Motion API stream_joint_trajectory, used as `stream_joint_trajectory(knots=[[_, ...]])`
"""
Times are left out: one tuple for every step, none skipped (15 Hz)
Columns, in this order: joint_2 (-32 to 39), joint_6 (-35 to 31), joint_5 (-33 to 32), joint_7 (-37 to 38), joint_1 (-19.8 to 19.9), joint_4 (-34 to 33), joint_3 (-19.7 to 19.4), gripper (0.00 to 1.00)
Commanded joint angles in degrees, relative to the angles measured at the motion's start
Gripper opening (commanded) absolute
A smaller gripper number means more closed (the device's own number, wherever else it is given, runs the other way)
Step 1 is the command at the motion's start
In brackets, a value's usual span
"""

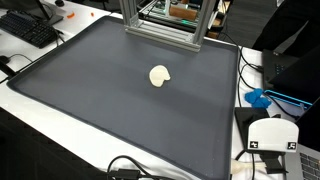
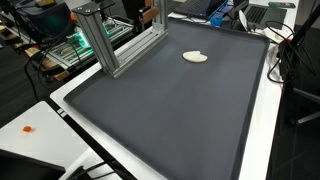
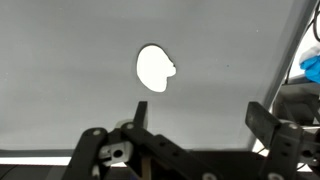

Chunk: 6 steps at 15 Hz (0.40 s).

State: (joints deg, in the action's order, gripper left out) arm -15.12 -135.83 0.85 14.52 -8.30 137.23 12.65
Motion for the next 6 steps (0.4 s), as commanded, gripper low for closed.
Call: stream_joint_trajectory(knots=[[0.1,0.1,0.0,0.0,-0.2,-0.2,-0.2,1.00],[0.0,0.1,0.0,0.0,-0.2,-0.2,-0.2,1.00],[0.0,0.1,0.0,0.0,-0.2,-0.3,-0.2,1.00],[0.0,0.1,0.0,0.0,-0.2,-0.4,-0.2,1.00],[0.0,0.1,0.0,0.0,-0.2,-0.4,-0.2,1.00],[0.0,0.1,0.0,0.0,-0.2,-0.4,-0.2,1.00]])
